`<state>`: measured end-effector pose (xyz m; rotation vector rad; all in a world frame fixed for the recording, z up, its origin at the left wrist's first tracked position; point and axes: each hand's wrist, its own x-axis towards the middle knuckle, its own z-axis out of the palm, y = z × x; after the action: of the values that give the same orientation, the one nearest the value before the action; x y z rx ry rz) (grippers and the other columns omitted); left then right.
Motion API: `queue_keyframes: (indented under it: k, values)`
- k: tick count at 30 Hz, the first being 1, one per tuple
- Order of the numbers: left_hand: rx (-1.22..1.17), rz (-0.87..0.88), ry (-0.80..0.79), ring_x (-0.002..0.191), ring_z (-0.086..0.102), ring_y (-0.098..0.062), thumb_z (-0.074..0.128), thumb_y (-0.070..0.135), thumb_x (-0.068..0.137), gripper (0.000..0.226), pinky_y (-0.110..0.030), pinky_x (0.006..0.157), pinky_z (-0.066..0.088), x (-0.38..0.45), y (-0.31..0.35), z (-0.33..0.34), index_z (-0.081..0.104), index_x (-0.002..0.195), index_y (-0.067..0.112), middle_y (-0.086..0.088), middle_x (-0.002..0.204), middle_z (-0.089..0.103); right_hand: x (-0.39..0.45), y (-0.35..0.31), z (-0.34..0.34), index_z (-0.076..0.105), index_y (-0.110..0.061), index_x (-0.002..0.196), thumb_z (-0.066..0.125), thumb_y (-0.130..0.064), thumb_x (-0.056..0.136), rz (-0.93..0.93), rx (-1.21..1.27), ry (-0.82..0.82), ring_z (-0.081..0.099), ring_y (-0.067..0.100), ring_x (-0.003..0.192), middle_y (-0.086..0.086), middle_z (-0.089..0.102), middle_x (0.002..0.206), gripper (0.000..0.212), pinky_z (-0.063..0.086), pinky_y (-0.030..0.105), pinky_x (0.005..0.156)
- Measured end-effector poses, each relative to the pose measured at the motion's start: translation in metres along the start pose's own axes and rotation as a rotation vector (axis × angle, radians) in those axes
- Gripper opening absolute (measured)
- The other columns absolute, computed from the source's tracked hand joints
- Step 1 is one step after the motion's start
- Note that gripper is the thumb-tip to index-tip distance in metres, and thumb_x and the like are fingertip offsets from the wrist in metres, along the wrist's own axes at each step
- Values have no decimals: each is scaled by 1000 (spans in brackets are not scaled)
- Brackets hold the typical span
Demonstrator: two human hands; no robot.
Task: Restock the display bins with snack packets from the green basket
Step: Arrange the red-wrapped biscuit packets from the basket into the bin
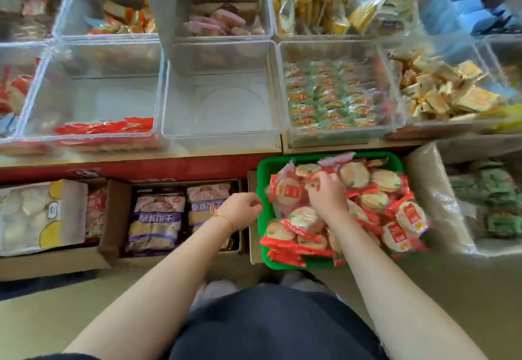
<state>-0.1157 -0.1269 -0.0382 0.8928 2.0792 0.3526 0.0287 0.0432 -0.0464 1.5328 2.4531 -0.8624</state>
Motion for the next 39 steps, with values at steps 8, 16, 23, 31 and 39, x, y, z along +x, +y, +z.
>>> queue_keyframes:
  k: [8, 16, 23, 31, 39]
  values:
    - [-20, -102, 9, 85, 66, -19, 48, 29, 97, 28, -39, 78, 57, 5, 33, 15, 68, 114, 19, -1, 101, 69, 20, 32, -1, 40, -26, 144, 63, -18, 90, -89, -338, -152, 15, 37, 148, 21, 19, 159, 59, 20, 53, 117]
    - [-94, -100, 73, 83, 67, -20, 48, 26, 97, 23, -42, 79, 57, 16, 58, 18, 68, 109, 20, -2, 98, 68, 33, 42, -2, 67, -20, 114, 73, -23, 84, -213, -316, -48, 38, 31, 131, 12, 47, 135, 31, 32, 46, 111]
    - [-171, -49, 169, 98, 58, -17, 64, 31, 88, 40, -29, 81, 45, 31, 74, 32, 57, 127, 23, 1, 116, 62, 35, 38, -36, 68, -20, 90, 58, -19, 87, -345, 30, 55, 47, 23, 112, -3, 62, 106, 10, 36, 41, 92]
    - [-385, 1, 47, 82, 65, -16, 76, 32, 84, 14, -25, 70, 49, 46, 93, 27, 69, 89, 20, 4, 86, 68, 34, 20, -57, 67, -20, 94, 58, -21, 93, -218, 540, -231, 63, 15, 81, -1, 69, 87, 9, 54, 36, 73]
    - [-737, -377, 165, 87, 69, -16, 69, 30, 91, 25, -27, 63, 56, 50, 48, 34, 67, 106, 10, -8, 103, 73, 67, 49, -17, 45, -21, 143, 60, -12, 89, -212, -57, -224, 37, 27, 135, 6, 43, 146, 57, 41, 42, 108]
